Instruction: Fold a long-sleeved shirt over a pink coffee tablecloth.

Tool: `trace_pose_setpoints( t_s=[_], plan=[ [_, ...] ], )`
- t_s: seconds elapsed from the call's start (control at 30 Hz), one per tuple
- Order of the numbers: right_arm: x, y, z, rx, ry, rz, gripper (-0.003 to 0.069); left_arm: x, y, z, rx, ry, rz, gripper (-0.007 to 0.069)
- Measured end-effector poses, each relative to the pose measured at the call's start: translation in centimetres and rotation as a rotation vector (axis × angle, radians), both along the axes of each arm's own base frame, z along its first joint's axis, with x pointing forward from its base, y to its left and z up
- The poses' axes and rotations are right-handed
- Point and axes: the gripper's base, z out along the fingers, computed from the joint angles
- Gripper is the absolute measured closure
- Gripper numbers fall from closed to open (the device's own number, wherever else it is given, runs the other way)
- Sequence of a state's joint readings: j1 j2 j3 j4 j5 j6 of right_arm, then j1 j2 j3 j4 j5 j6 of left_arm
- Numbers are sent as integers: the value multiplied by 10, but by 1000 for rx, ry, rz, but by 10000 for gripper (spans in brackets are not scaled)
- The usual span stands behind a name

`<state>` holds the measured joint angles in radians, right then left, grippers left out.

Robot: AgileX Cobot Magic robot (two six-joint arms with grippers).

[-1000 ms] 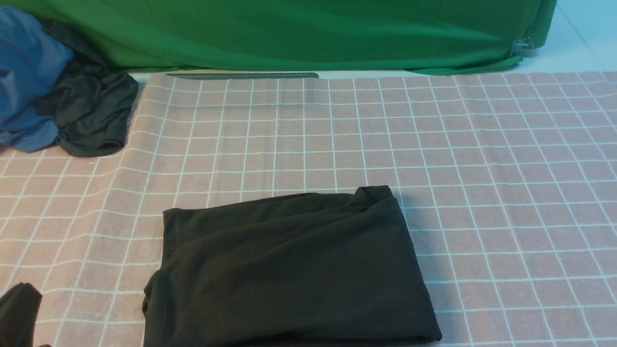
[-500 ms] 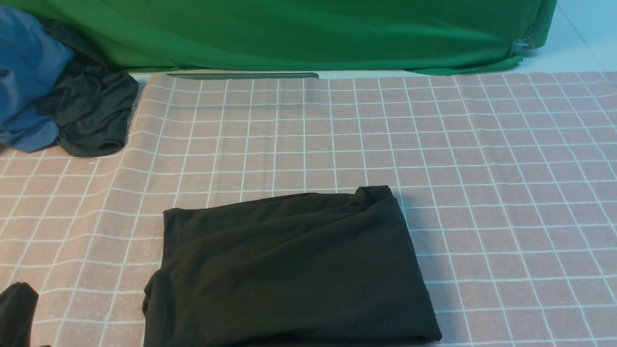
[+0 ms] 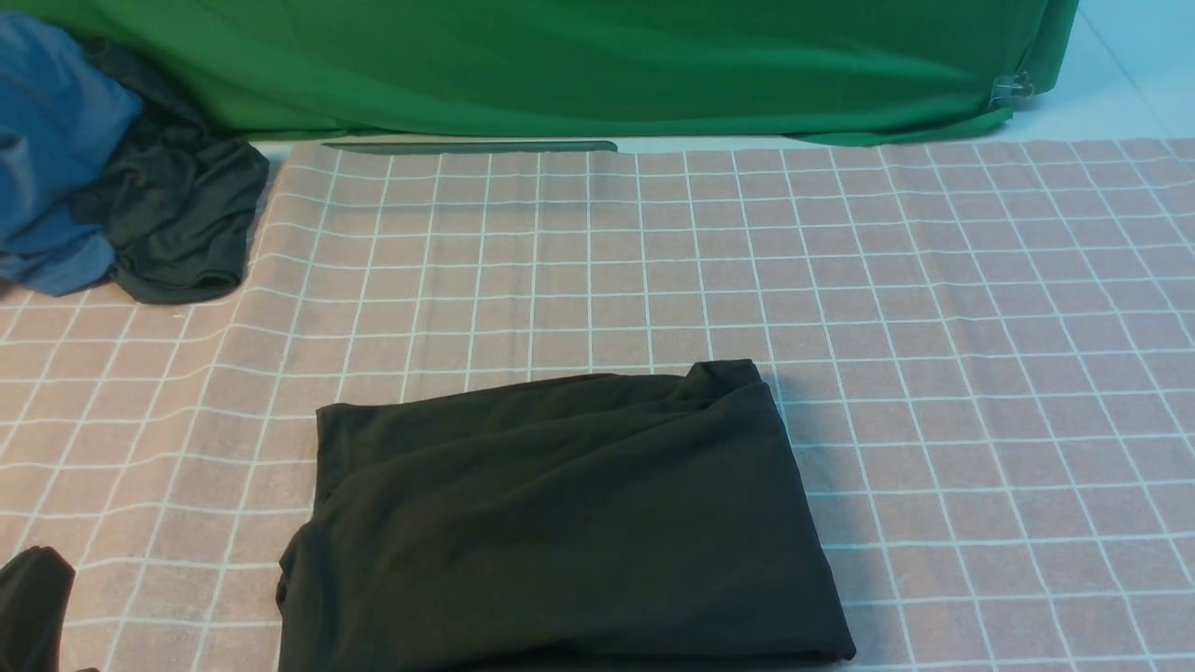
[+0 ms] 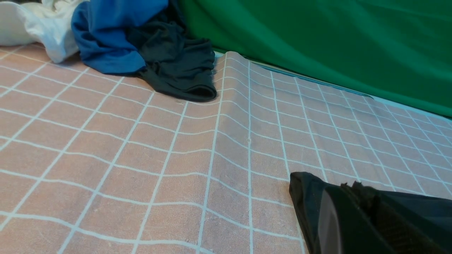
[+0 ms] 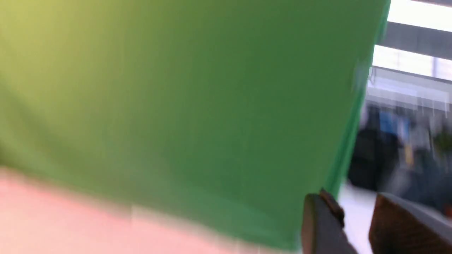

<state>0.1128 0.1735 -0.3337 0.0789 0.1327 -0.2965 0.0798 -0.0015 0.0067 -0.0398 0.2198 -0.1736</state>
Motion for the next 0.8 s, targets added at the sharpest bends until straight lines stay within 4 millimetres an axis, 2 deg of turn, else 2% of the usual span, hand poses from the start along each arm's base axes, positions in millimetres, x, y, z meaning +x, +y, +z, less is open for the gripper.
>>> trace_pose_setpoints(
  t_s=[0.03,0.2,0.27,0.4,0.8],
  plan=[
    [2,-1,-10,-5,42,-14,410,0,0,0,0,0,0,610],
    [7,-9,-90,8,227,-153,410,0,0,0,0,0,0,610],
    [4,-9,-107,17,254,-159,410,0,0,0,0,0,0,610],
    [0,-8,-115,9,293,-142,410,0,0,0,1,-1,0,610],
    [-1,-5,-116,7,304,-88,410,0,0,0,7,1,1,610]
  ],
)
